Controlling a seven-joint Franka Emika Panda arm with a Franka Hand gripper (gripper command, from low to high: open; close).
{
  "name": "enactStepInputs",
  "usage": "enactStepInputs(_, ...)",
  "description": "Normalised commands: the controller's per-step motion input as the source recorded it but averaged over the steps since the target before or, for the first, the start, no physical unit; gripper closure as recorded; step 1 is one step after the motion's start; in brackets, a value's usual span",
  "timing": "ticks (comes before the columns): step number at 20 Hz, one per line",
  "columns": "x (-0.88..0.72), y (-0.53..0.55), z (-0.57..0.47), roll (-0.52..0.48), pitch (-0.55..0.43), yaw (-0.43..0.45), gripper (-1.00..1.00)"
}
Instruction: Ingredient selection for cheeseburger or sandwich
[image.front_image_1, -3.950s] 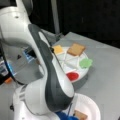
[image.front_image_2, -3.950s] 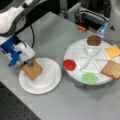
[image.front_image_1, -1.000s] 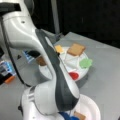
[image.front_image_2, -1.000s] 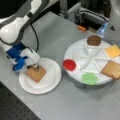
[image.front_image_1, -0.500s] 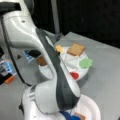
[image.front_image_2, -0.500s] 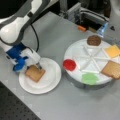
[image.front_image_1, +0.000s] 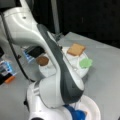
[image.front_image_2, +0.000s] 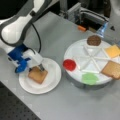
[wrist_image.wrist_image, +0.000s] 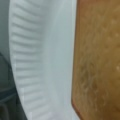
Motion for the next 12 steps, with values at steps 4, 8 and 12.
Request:
enactStepInputs(4,-0.36,0.59,0.18,-0.476,-0.121,-0.169,-1.0)
enactStepInputs(8,-0.38,0.3,0.17,-0.479,-0.127,-0.099,-1.0)
enactStepInputs(12,-0.37,-0.01,0.1,-0.386,-0.129,-0.04,-1.0)
